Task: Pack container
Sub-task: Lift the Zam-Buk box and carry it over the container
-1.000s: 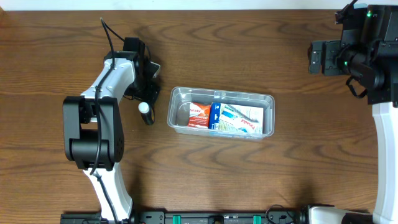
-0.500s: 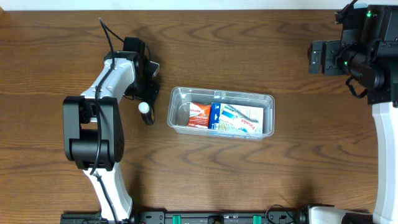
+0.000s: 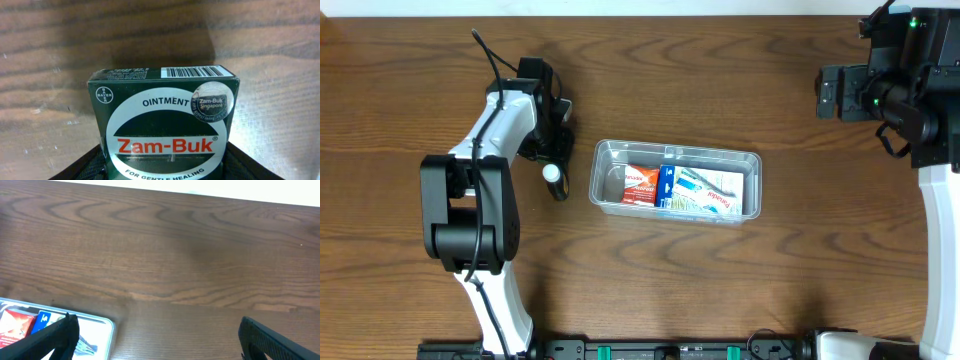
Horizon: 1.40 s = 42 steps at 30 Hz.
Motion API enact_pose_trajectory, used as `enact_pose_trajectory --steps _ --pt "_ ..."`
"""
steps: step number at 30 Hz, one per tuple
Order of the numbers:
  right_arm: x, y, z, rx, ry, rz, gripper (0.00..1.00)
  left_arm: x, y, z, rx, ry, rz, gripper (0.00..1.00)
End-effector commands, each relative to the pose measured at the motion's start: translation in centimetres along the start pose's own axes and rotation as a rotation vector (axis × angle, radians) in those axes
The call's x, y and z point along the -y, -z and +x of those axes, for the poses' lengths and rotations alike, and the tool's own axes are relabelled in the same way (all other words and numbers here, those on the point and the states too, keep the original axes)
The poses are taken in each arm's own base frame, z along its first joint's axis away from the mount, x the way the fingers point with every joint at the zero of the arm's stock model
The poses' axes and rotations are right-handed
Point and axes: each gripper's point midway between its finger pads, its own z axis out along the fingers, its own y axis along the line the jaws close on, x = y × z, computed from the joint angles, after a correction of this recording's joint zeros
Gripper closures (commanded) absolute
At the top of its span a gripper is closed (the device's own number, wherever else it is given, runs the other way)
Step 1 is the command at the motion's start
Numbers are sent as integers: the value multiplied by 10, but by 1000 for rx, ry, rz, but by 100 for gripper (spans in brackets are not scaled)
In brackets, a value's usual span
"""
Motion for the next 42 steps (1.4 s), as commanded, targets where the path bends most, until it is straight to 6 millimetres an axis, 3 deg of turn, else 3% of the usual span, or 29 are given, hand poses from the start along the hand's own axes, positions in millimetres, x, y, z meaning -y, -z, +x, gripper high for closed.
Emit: enact_pose_trajectory --steps 1,7,12,19,30,35,42 --pt "3 0 0 0 -20 11 1 -4 40 -20 93 42 -18 37" --pt "3 0 0 0 -20 11 1 -4 107 -26 162 153 -17 37" --pt "3 0 0 0 -21 11 1 2 155 -11 195 238 -1 37" --pt "3 0 0 0 -20 11 1 57 194 20 193 147 118 37" --pt "3 0 0 0 -20 11 1 156 189 53 89 17 142 41" --pt "3 0 0 0 -21 11 1 185 180 57 79 9 150 42" --pt "3 0 0 0 -20 11 1 202 144 62 48 15 66 42"
